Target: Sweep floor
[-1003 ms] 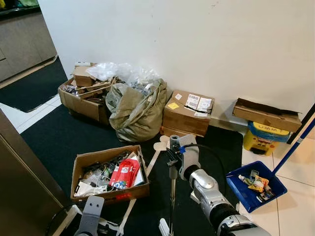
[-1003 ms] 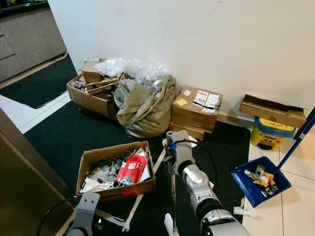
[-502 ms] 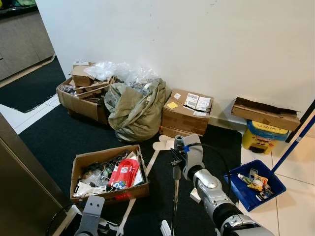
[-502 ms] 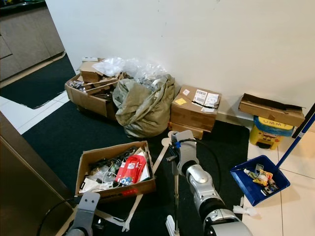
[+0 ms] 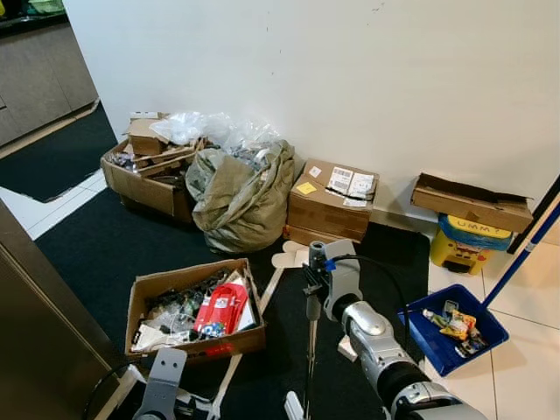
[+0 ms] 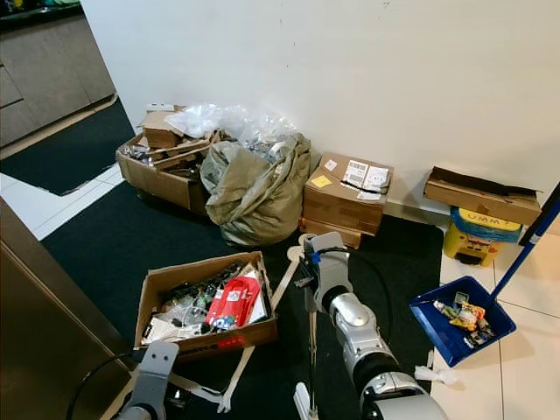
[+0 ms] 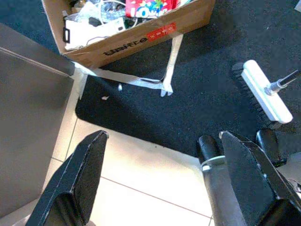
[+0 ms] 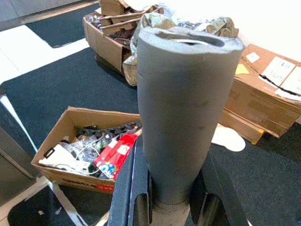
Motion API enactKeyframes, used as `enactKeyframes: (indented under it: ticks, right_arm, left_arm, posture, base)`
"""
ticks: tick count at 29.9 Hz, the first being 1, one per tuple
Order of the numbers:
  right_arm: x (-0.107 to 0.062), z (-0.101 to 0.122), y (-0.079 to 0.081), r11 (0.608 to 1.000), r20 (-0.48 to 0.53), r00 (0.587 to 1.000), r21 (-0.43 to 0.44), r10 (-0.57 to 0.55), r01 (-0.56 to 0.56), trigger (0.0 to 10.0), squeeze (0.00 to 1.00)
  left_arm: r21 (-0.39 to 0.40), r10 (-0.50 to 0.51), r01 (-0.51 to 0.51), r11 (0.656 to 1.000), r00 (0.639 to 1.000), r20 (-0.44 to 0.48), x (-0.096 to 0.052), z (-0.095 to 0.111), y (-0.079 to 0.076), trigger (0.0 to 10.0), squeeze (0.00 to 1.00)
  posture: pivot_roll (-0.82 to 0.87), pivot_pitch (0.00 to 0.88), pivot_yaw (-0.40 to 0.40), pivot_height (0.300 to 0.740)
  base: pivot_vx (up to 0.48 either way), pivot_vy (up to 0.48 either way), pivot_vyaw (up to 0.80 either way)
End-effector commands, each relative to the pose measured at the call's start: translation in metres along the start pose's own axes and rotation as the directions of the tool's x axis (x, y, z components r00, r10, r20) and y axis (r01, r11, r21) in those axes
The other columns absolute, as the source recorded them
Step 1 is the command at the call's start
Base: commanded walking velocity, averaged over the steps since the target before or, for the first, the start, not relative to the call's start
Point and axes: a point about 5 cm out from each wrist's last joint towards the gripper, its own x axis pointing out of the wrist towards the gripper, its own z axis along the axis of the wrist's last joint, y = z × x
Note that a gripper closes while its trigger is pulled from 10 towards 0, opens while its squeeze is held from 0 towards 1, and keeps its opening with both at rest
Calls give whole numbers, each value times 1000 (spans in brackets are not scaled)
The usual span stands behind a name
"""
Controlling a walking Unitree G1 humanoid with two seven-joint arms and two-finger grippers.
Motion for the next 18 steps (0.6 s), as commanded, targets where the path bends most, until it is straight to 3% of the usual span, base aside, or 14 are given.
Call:
enactKeyframes:
  ticks: [1, 5, 11, 18]
  right_arm:
    - [2, 3, 1, 999, 16, 1000, 32, -13, 12, 10000, 0]
    - [2, 3, 1, 999, 7, 1000, 33, -20, 20, 10000, 0]
    - [3, 5, 0, 999, 24, 1000, 45, -18, 17, 10000, 0]
    - [3, 8, 0, 999, 37, 999, 37, -13, 12, 10000, 0]
  left_arm:
    - [-4, -9, 9, 1000, 1000, 5, 0, 0, 0, 10000, 0]
    - [-5, -11, 11, 1000, 1000, 3, -1, -1, 0, 10000, 0]
    - [-8, -13, 13, 1000, 1000, -4, -1, -5, -1, 10000, 0]
    - [-9, -17, 17, 1000, 1000, -1, -1, -3, -2, 10000, 0]
  posture:
    - [-85, 13, 40, 740]
    - [-85, 13, 40, 740]
    - [-85, 13, 36, 740]
    - [-87, 3, 40, 740]
  base:
    - [0, 0, 0]
    - [0, 0, 0]
    - [0, 0, -769]
    - [0, 0, 0]
